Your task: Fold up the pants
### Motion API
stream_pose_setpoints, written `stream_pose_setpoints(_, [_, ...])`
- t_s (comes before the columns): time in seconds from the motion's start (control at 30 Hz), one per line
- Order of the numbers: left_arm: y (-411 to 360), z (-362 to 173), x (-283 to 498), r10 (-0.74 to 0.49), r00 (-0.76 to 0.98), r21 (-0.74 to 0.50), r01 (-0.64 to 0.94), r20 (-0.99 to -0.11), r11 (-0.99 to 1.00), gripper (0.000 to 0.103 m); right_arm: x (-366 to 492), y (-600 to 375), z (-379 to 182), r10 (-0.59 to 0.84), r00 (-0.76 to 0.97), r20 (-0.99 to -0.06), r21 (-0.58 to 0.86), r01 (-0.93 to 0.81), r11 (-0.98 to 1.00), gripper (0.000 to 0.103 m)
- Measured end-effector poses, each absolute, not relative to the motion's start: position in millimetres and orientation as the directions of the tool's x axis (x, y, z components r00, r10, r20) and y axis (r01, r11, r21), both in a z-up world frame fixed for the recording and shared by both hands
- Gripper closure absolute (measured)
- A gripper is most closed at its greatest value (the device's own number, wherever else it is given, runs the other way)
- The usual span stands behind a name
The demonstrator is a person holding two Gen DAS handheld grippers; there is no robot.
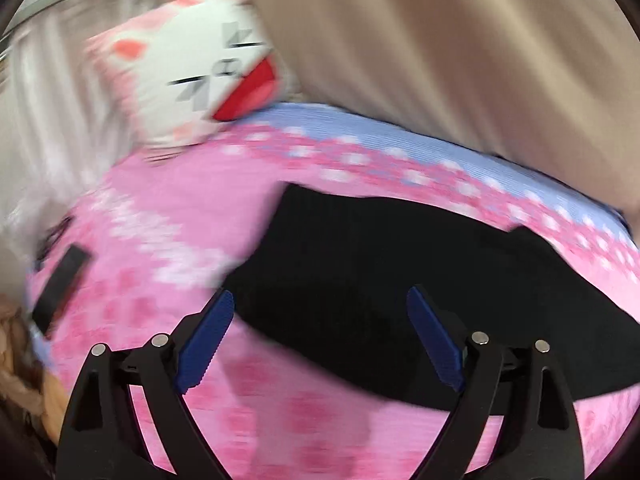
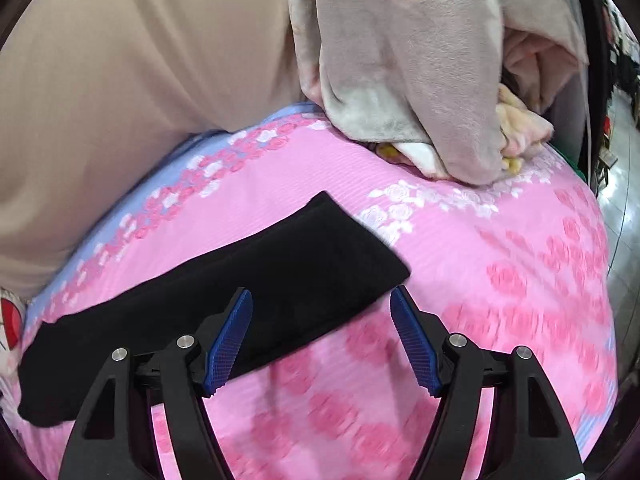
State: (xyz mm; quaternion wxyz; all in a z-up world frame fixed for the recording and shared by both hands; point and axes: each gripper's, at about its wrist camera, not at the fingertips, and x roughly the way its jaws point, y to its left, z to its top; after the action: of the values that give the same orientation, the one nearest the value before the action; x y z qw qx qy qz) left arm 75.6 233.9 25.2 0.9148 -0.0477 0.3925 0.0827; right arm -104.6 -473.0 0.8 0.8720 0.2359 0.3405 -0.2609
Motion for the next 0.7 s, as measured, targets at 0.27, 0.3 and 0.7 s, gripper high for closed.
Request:
stream_pose_setpoints(0.27, [141, 20, 88, -0.029, 0.654, -0.057, -0.021, -0.756, 0.998, 0.016, -48, -504, 26, -0.099, 0.73, -0.676, 0.298, 0.394, 0.869, 0.095])
stream_pose_setpoints(0.3, [135, 21, 86, -0.027, 0.654, -0.048, -0.014, -0.756, 0.999, 0.016, -53, -495, 47, -0.102, 0.774, -0.624, 0.285, 0.347, 0.893, 0.095])
stream_pose_setpoints(0.7, [107, -19, 99, 0.088, 0.612, 0.095, -0.021, -0.786, 0.995, 0.011, -89, -527, 2, -0.314, 0.662, -0.681, 0.184, 0.57, 0.801, 0.08])
